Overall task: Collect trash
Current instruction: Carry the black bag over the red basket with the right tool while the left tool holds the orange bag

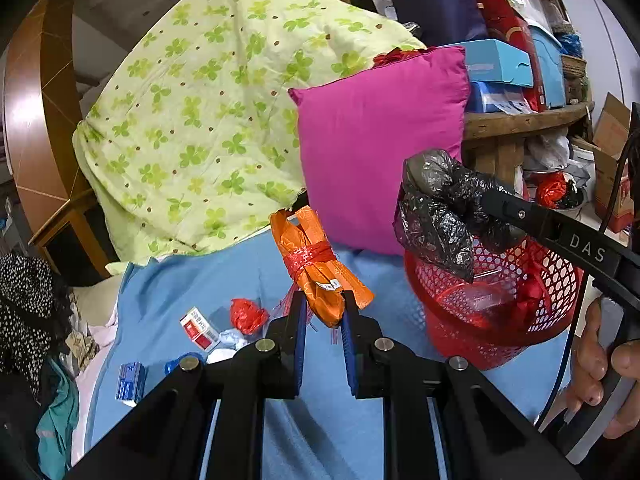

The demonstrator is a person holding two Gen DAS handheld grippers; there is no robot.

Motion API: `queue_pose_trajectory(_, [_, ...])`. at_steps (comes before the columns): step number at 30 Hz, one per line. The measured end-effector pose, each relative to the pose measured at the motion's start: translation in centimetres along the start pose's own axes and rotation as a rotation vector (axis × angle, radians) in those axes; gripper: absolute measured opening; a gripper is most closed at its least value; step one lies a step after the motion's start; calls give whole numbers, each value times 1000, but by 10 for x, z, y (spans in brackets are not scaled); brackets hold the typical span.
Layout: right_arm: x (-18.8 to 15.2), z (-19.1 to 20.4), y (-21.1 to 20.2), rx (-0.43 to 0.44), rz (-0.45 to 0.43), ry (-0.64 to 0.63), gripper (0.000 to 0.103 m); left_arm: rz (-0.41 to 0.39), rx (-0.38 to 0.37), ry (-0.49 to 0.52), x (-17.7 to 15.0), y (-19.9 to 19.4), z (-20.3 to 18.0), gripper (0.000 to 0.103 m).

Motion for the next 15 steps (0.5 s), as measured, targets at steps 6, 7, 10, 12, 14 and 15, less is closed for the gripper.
queue_pose_trajectory(6, [7,-14,-8,-19,-21,23,34,-12,-24,9,12,4,-11,18])
queue_pose_trajectory(7, [9,-16,-10,-24,-25,25,34,-12,-30,8,13,5,-12,18])
queue_pose_trajectory(10, [12,-24,-15,-39,-36,29,34,-15,-49,11,16,9,-20,18])
queue_pose_trajectory(12, [15,-29,-17,-48,-42,34,34,-14,-65,10,18,11,-24,18])
queue_pose_trajectory(14, [18,-37,-21,-60,-50,41,34,-14,-81,12,19,14,-30,18])
queue_pose_trajectory(15, [20,-41,-23,-67,-54,46,34,-15,-87,13,20,16,-33,18])
Point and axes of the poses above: each gripper's, at about its wrist camera, not at the fingertips, and y roughly the way its jaws point, z to its left, x to its top, the point moved 9 cm from there along y, roughly the way its jaws point, and after that the axes turned 13 degrees about y, right-handed, at the moved point
